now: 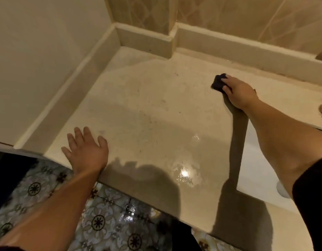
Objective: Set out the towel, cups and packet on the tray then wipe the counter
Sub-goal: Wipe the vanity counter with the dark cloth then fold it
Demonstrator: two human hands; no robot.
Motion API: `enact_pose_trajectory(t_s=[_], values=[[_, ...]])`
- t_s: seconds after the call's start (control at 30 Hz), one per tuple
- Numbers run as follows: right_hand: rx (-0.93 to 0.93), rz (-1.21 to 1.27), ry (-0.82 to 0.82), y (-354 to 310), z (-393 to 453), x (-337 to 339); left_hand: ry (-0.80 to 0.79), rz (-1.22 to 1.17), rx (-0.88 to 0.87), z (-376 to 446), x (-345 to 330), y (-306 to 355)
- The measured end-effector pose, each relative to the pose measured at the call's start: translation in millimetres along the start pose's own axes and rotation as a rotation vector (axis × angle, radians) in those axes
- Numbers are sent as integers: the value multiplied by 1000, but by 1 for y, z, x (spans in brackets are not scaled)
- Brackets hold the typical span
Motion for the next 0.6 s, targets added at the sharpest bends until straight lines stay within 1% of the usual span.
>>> enact_pose_trajectory(t_s=[0.07,0.17,0.23,0.3,0.4,0.5,0.6], values=[[118,-105,-30,2,1,-12,12,4,7,3,0,0],[131,-157,-50,-4,-31,-13,20,9,7,3,0,-1],[154,-124,-79,-21,-82,-20,27,11,1,2,1,0],[220,-76,-110,-48,-148,-33,27,6,-1,1,2,1],[286,-66,-139,-81,-239,-50,24,-1,-10,0,3,2],[263,-94,-182,-94,-301,-62,14,-16,-22,0,2,0],[254,-108,-215,-108,-344,-72,4,-6,-35,3,-1,-1]])
Point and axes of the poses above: each hand's wrist, its own z-axis towards the middle knuckle, its own x-axis out of the back of the hand, y = z × x, the point moved 6 cm from there along z, towards the middle knuckle, and after that the axes turned 7 degrees about z, right-handed, at the moved point
